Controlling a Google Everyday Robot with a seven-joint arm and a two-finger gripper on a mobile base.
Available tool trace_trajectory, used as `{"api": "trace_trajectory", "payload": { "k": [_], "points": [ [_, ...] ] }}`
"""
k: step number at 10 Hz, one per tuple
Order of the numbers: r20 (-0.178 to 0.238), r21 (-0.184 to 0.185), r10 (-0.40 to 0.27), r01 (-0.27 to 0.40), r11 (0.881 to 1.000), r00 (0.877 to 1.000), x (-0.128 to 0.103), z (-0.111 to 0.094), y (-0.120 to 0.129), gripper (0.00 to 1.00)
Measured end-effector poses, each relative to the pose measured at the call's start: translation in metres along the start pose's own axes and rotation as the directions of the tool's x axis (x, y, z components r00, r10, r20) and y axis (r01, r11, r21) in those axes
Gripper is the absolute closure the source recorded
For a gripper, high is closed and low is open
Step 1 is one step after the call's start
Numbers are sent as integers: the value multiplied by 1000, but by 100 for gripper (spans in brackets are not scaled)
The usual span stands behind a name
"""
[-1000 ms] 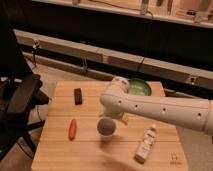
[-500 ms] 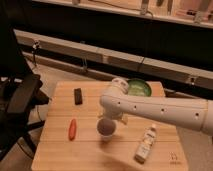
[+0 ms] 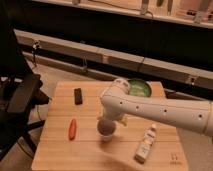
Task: Pick up the ceramic cup
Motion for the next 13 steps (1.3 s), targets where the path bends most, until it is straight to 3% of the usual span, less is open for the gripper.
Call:
{"api": "trace_trajectory", "payload": {
  "k": [3,7,13],
  "points": [
    [-1,28,-7,7,1000,1000,-7,-10,6,20],
    [6,32,-7,7,999,1000,-15,-14,13,20],
    [68,-97,17,-11,995,998,-25,24,31,20]
  ]
}}
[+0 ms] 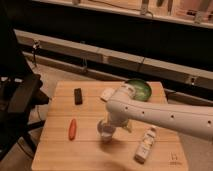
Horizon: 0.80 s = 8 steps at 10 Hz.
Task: Pick up the ceramic cup
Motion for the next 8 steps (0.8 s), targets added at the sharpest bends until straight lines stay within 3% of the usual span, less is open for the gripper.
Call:
{"api": "trace_trajectory", "payload": {
  "k": [1,3,6,8],
  "points": [
    [-2,-6,-12,12,1000,1000,-1,6,-4,20],
    [-22,23,-18,18,1000,1000,4,3,-7,20],
    [-18,25,-15,15,1000,1000,7,-12,-6,34],
    [-17,16,-20,20,1000,1000,7,-1,-6,46]
  ]
}}
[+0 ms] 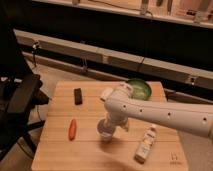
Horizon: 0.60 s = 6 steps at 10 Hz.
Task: Pick up the ceramic cup
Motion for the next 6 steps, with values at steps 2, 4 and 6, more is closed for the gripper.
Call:
{"api": "trace_trajectory", "payload": {
  "k": [2,4,6],
  "points": [
    [-3,7,-2,2,1000,1000,1,9,-3,64],
    [-5,15,-4,4,1000,1000,4,0,-5,83],
    [-2,11,-4,4,1000,1000,7,-15,-3,88]
  ]
}}
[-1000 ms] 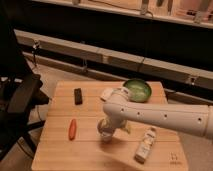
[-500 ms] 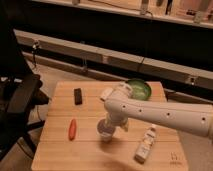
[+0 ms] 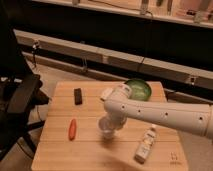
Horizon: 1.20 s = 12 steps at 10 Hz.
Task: Pick up the ceramic cup
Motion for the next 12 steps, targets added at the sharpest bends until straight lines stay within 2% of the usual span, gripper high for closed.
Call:
{"api": "trace_trajectory", "payload": {
  "k": [4,8,12],
  "points": [
    [-6,8,-6,6,1000,1000,16,-4,-6,88],
    [-3,6,-6,6,1000,1000,19,-20,-3,88],
    [-2,8,-11,11,1000,1000,25,-24,-6,88]
  ]
}}
